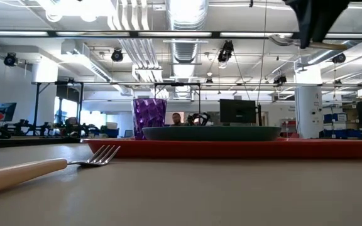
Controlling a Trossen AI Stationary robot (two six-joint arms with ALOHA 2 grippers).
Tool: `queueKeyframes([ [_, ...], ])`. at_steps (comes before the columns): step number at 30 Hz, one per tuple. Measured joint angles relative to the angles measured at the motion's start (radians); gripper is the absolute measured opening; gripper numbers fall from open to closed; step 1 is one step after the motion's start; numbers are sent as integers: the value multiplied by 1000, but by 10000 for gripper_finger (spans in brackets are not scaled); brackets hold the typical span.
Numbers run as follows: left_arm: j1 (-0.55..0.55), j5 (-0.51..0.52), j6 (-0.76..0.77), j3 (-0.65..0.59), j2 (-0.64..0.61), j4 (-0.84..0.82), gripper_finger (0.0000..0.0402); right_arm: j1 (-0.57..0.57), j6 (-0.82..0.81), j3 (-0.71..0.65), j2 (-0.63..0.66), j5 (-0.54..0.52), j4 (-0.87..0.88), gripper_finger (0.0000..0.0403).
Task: Pick and place plate/cup/fork/spoon on tray
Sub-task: Put the yellow spoon beside the green plate on the red tray
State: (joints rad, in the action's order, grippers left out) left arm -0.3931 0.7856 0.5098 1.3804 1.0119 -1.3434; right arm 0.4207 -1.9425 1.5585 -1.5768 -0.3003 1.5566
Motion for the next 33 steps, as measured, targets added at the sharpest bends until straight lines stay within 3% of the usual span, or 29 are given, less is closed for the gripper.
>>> queueKeyframes([
  [8, 0, 0, 3, 0, 0, 0, 0, -35, -14, -264, 170, 5, -169, 32],
  [20, 0, 0, 3, 0, 0, 2, 0, -195, 104, -610, 199, 81, -679, 32],
  [33, 0, -1, -2, 0, 0, 0, 0, -306, 277, -698, 199, 204, -785, 32],
])
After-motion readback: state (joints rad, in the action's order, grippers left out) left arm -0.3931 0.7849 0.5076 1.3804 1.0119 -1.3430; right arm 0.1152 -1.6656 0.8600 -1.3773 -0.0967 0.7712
